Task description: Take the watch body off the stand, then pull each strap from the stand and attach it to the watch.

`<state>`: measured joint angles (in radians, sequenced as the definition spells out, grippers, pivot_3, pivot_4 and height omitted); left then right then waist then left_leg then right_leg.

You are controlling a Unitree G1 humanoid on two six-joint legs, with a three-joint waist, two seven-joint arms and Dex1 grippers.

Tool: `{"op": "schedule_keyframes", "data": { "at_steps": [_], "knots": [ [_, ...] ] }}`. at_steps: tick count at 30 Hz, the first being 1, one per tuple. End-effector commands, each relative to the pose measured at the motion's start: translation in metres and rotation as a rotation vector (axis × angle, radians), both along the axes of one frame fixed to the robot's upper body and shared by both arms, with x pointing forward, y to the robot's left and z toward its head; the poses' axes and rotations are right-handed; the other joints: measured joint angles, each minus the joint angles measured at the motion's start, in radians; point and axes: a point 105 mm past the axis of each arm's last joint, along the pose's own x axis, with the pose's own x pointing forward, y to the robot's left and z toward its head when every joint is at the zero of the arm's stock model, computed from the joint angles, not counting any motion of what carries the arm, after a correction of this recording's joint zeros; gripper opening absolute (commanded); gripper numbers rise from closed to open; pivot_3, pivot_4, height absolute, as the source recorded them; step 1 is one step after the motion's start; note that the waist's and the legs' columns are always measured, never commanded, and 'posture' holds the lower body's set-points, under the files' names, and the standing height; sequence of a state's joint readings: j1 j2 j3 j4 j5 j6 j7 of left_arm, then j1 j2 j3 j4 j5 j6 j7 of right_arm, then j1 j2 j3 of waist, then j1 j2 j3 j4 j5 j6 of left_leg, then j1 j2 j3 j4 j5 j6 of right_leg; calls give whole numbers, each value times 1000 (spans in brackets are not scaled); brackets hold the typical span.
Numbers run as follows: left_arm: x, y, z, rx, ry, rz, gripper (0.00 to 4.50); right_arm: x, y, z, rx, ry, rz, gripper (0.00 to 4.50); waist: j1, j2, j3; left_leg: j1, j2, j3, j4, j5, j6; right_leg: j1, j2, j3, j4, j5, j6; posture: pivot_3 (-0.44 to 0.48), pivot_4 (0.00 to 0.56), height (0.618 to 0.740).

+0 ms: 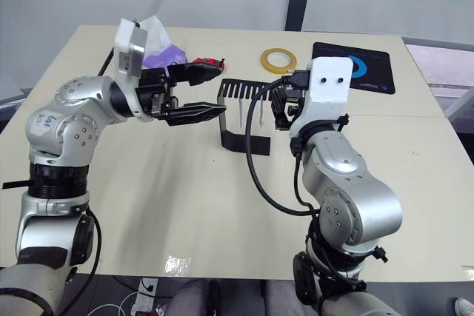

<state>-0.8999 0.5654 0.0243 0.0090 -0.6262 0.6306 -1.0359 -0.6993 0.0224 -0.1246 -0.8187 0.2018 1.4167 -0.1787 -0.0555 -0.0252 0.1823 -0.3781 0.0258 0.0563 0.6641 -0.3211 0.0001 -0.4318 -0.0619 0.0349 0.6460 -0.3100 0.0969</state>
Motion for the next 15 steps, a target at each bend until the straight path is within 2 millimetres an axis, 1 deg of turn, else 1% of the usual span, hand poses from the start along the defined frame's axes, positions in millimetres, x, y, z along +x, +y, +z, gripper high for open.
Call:
{"op": "schedule_keyframes", "data": {
  "at_steps": [1, 5, 8, 9, 10, 11, 15],
  "knots": [
    [-9, -2, 18, -23, -71, -20, 4500, -4, 2, 8, 8, -44, 10, 3709, 0, 0, 0, 0, 0, 0, 0, 0, 0, 0, 0, 0, 0, 0, 0, 0, 150, 738],
    [-8, -1, 17, -25, -71, -16, 4500, -4, 3, 8, 9, -45, 17, 3709, 0, 0, 0, 0, 0, 0, 0, 0, 0, 0, 0, 0, 0, 0, 0, 0, 150, 738],
    [-8, -1, 18, -29, -72, -14, 4500, -4, 5, 9, 10, -50, 29, 2845, 0, 0, 0, 0, 0, 0, 0, 0, 0, 0, 0, 0, 0, 0, 0, 0, 150, 738],
    [-8, -2, 18, -30, -72, -14, 4500, -4, 5, 9, 10, -50, 31, 2355, 0, 0, 0, 0, 0, 0, 0, 0, 0, 0, 0, 0, 0, 0, 0, 0, 150, 738],
    [-8, -2, 18, -31, -72, -14, 4500, -5, 5, 9, 10, -50, 32, 1749, 0, 0, 0, 0, 0, 0, 0, 0, 0, 0, 0, 0, 0, 0, 0, 0, 150, 738],
    [-8, -2, 18, -32, -72, -14, 4500, -5, 6, 9, 9, -52, 34, 1569, 0, 0, 0, 0, 0, 0, 0, 0, 0, 0, 0, 0, 0, 0, 0, 0, 150, 738],
    [-8, -2, 19, -35, -73, -17, 4500, -6, 7, 10, 3, -57, 37, 1539, 0, 0, 0, 0, 0, 0, 0, 0, 0, 0, 0, 0, 0, 0, 0, 0, 150, 738]
  ]
}}
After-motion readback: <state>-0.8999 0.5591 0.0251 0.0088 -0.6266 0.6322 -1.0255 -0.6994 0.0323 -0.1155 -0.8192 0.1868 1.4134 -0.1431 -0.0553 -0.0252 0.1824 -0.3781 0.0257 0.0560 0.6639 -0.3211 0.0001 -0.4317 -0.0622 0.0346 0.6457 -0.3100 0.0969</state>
